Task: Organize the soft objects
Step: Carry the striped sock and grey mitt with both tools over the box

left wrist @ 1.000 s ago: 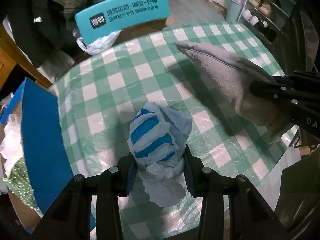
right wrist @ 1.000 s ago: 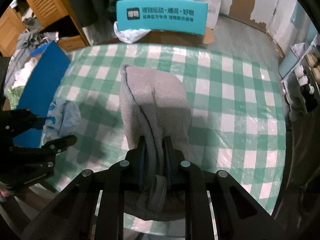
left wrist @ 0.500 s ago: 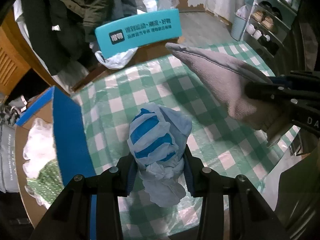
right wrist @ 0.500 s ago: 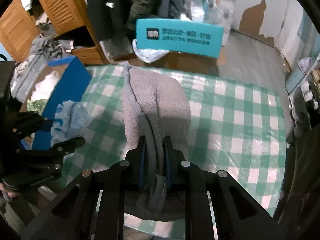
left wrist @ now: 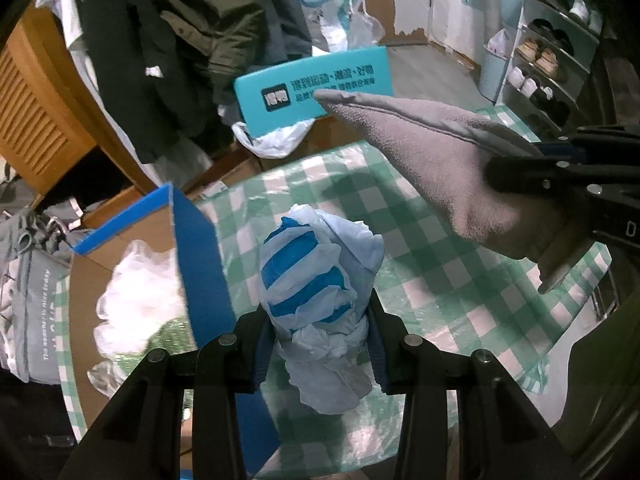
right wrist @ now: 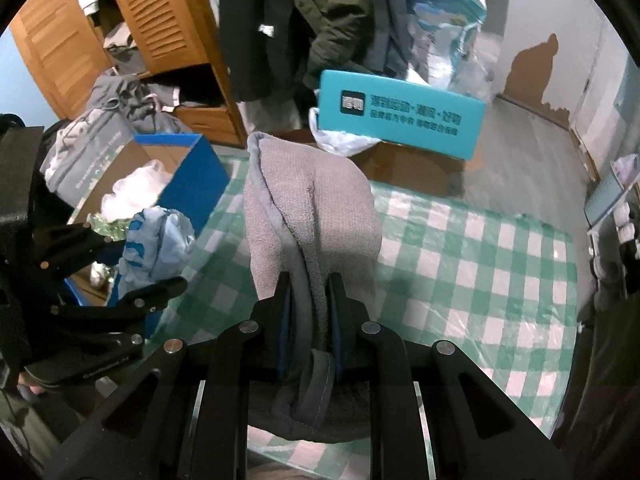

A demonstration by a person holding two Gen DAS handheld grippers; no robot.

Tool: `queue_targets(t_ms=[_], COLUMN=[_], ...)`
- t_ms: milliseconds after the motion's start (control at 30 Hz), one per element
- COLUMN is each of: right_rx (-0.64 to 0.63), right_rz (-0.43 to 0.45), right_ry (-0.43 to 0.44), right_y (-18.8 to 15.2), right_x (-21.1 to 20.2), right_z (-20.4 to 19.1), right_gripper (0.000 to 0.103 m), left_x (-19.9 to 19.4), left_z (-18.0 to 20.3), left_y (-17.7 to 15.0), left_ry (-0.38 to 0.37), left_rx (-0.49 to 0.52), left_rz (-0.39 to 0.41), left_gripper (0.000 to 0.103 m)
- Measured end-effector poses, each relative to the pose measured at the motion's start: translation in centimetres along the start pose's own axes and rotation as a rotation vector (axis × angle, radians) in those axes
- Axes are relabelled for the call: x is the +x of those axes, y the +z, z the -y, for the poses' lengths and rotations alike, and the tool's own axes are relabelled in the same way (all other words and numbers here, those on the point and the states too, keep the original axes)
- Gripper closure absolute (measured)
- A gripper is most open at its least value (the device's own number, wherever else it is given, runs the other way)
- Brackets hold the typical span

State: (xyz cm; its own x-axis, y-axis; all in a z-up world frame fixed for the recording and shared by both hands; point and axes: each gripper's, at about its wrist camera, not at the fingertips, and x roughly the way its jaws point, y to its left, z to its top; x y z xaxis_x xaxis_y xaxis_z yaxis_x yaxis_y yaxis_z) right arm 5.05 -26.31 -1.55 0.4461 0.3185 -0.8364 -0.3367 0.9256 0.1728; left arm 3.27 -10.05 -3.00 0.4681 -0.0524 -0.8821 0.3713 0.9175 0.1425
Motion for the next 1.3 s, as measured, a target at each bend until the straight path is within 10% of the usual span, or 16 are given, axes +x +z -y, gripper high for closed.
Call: queue_targets(t_ms=[1300], right_rx=[-0.269], right_rz=[-0.015], right_ry=[0.108], right_y=[9.7], right_x=[5.2], right_z=[-16.6], right_gripper=[0.088], left_x=[-1.8], left_z=[-18.1], left_y=[-5.6], left_ry=[0.094], left_rx=[-0.335], left_rz=[0.033], left_gripper=[0.062])
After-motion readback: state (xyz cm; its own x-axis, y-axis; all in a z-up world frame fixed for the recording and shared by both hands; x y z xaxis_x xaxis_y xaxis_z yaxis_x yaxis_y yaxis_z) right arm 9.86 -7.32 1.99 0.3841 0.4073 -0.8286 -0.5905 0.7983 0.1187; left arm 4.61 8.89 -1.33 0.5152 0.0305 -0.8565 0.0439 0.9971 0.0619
